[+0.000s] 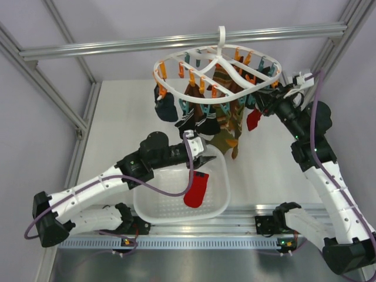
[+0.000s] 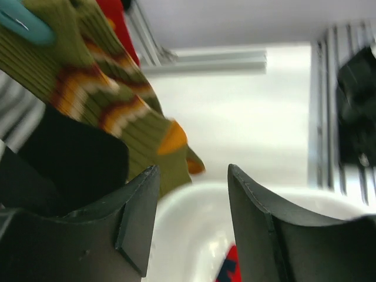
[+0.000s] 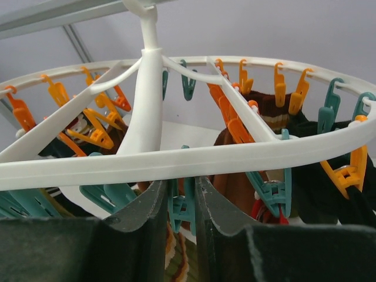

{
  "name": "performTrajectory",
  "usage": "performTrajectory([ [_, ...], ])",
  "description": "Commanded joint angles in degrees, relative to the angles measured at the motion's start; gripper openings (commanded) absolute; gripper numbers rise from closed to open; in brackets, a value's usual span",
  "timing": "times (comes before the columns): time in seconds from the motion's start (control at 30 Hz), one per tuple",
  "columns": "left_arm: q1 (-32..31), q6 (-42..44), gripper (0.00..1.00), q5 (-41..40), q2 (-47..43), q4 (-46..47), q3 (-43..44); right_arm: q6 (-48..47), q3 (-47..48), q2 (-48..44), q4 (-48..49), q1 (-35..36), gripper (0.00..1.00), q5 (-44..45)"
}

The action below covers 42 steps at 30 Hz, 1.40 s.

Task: Clip the socks to the hanger
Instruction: Pick up the sock from the bin.

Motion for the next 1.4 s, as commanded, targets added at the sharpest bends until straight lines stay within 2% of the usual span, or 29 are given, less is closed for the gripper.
performTrajectory([
  [0.0, 1.45, 5.19, 0.56, 8.78, 0.31, -20.48, 1.18, -0.58, 5.15, 1.59, -2.27, 0.18, 0.00, 1.43],
  [0.1, 1.53, 8.11, 0.59, 9.50, 2.94, -30.05, 3.12, -0.67, 6.47, 2.03, -3.16, 0.62, 0.00, 1.52],
  [0.17, 1.45, 8.90, 0.61, 9.32, 3.74, -32.01, 2.86, -1.02, 6.74, 2.12, -4.91, 1.06, 0.00, 1.87],
  [0.27, 1.45, 4.70, 0.63, 4.15, 5.14, -30.70, 0.67, -1.38, 6.83, 2.12, -5.00, 1.58, 0.00, 2.48],
  [0.33, 1.45, 0.92, 0.67, 0.12, 5.67, -29.48, -0.39, -1.38, 6.83, 2.20, -5.00, 1.67, 0.00, 2.83],
  [0.43, 1.45, 0.73, 0.73, -2.97, 4.27, -24.48, -4.43, -1.29, 6.66, 2.20, -5.09, 1.85, 0.00, 3.19],
  [0.57, 1.36, 11.08, 0.74, 2.97, 3.48, -22.71, -7.51, -1.29, 6.22, 2.20, -4.74, 2.02, 0.00, 3.36],
  [0.6, 1.36, 15.98, 0.75, 3.17, 3.91, -21.22, -9.34, -1.38, 5.95, 2.20, -4.74, 2.03, 0.00, 3.36],
  [0.7, 1.09, 22.15, 0.75, -0.86, 7.41, -15.16, -10.41, -1.29, 5.60, 2.29, -4.39, 2.03, 0.00, 3.36],
  [0.93, 1.09, 28.59, 0.75, -2.46, 15.69, -11.37, -7.86, -1.82, 5.51, 2.82, -4.21, 2.03, 0.00, 3.54],
  [1.03, 1.09, 30.79, 0.59, -1.05, 18.32, -13.12, -7.08, -1.99, 5.25, 2.82, -3.95, 2.03, 0.00, 3.71],
  [1.07, 1.09, 30.18, 0.50, -1.40, 18.77, -13.38, -6.55, -2.08, 5.16, 2.82, -3.86, 2.03, 0.00, 3.71],
  [1.13, 1.44, 25.01, 0.17, -3.49, 19.65, -15.05, -3.74, -2.08, 4.81, 2.64, -3.77, 2.03, 0.00, 3.80],
  [1.2, 2.58, 15.45, 0.00, -4.30, 18.60, -14.71, -1.28, -2.26, 4.37, 2.21, -3.77, 2.03, 0.00, 3.80],
  [1.27, 6.18, 7.54, 0.00, -0.73, 16.67, -14.35, -0.31, -2.43, 4.28, 2.29, -3.86, 2.11, 0.00, 3.80],
  [1.3, 7.50, -0.07, 0.00, 0.26, 14.14, -14.01, -0.39, -2.34, 4.19, 2.29, -3.86, 2.03, 0.00, 3.80],
  [1.37, 9.79, -9.84, 0.00, 1.14, 10.18, -12.78, -1.79, -2.43, 4.11, 2.29, -3.86, 2.11, 0.00, 3.63],
])
